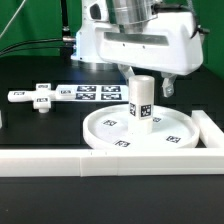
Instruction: Assemble round table
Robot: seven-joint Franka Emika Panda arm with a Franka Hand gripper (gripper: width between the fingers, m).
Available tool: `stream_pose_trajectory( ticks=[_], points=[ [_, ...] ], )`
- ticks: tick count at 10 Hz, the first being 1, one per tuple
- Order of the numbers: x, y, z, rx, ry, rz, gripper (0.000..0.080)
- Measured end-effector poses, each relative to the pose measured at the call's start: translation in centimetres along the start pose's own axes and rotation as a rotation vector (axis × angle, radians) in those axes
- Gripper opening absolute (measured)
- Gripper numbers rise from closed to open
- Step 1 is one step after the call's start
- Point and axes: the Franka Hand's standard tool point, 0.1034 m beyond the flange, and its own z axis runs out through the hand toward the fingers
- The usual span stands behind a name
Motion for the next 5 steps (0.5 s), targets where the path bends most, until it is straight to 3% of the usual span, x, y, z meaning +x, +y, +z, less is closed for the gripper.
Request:
stream_pose_trajectory(
  ticks=[2, 5],
  points=[
    [-0.06, -0.47, -0.21, -0.018, 0.014, -0.244, 0.0649],
    [0.04, -0.40, -0.23, -0.023, 0.015, -0.480, 0.0649]
  ],
)
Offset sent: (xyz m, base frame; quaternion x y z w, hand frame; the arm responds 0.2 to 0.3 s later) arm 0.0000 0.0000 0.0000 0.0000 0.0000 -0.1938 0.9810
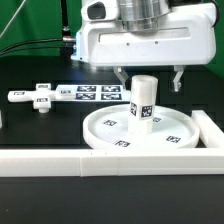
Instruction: Assemble round table
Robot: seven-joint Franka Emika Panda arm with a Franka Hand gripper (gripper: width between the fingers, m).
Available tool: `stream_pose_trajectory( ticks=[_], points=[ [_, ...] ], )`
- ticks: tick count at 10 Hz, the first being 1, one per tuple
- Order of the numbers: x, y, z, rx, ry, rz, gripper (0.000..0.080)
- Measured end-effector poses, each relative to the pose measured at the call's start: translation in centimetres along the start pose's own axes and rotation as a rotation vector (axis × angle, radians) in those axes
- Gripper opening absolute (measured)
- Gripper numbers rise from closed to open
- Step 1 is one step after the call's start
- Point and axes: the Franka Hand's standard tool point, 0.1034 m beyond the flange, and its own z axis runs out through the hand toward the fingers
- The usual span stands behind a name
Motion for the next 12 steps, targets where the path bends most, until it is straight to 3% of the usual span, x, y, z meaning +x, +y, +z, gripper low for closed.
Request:
stream_pose_trajectory(
  ticks=[2, 3, 5, 12],
  points=[
    [0.01, 0.01, -0.01, -0.001, 0.000, -0.114, 0.0649],
    [0.26, 0.04, -0.21, -0.025, 0.007, -0.274, 0.0649],
    [0.44, -0.12, -0.35, -0.044, 0.011, -0.483, 0.0649],
    [0.38, 0.47, -0.15, -0.056, -0.004, -0.950, 0.0649]
  ],
)
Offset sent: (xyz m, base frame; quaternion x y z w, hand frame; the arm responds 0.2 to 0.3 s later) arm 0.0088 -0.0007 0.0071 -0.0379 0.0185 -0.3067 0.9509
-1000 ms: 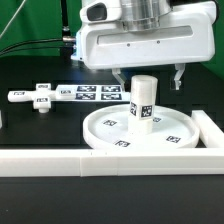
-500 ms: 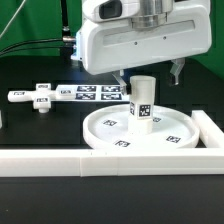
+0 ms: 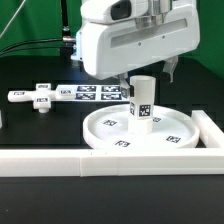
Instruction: Assemble round table
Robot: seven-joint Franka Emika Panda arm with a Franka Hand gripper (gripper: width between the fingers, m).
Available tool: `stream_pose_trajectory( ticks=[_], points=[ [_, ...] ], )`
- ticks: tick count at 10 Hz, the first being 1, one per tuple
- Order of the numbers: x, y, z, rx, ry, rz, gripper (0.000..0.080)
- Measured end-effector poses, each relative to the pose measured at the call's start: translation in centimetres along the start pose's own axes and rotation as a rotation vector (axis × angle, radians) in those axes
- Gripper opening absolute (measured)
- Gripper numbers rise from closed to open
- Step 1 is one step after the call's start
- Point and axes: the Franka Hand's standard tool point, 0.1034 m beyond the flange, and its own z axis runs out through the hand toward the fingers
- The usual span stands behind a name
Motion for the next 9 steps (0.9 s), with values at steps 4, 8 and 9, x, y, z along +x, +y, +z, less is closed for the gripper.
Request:
stream_pose_trajectory(
  ticks=[4, 8, 9],
  points=[
    [-0.63, -0.23, 0.61, -0.017, -0.001, -0.322, 0.0649],
    [-0.72, 0.57, 0.52, -0.058, -0.006, -0.621, 0.0649],
    [-0.77, 0.73, 0.46, -0.085, -0.004, -0.743, 0.0649]
  ],
)
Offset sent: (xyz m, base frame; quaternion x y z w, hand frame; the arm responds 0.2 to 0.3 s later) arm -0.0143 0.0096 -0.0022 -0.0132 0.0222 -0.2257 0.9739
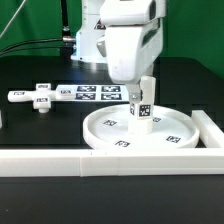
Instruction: Assemble round table
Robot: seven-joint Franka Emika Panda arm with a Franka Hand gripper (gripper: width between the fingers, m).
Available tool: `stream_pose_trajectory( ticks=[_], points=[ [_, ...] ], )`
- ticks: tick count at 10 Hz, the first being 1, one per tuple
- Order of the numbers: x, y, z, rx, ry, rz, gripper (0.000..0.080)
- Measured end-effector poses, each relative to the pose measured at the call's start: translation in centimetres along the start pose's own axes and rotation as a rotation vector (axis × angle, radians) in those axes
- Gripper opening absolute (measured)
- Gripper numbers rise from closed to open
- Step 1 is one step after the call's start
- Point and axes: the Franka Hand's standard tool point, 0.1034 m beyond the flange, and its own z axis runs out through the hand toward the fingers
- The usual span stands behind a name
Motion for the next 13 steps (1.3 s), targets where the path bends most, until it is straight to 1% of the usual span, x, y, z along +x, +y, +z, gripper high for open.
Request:
stream_pose_trajectory(
  ticks=[1, 2, 3, 4, 6, 9, 11, 13],
  points=[
    [-0.11, -0.24, 0.14, -0.003, -0.003, -0.031, 0.0649],
    [-0.22, -0.30, 0.24, -0.005, -0.015, -0.118, 0.0649],
    [-0.26, -0.26, 0.25, -0.010, -0.023, -0.186, 0.0649],
    [-0.26, -0.14, 0.23, -0.021, -0.032, -0.239, 0.0649],
    [-0.30, -0.15, 0.26, -0.024, -0.060, -0.360, 0.0649],
    [-0.25, -0.18, 0.27, -0.025, -0.077, -0.383, 0.0649],
    [-0.06, -0.29, 0.30, -0.024, -0.079, -0.364, 0.0406],
    [0.07, -0.31, 0.30, -0.026, -0.081, -0.342, 0.0407]
  ],
)
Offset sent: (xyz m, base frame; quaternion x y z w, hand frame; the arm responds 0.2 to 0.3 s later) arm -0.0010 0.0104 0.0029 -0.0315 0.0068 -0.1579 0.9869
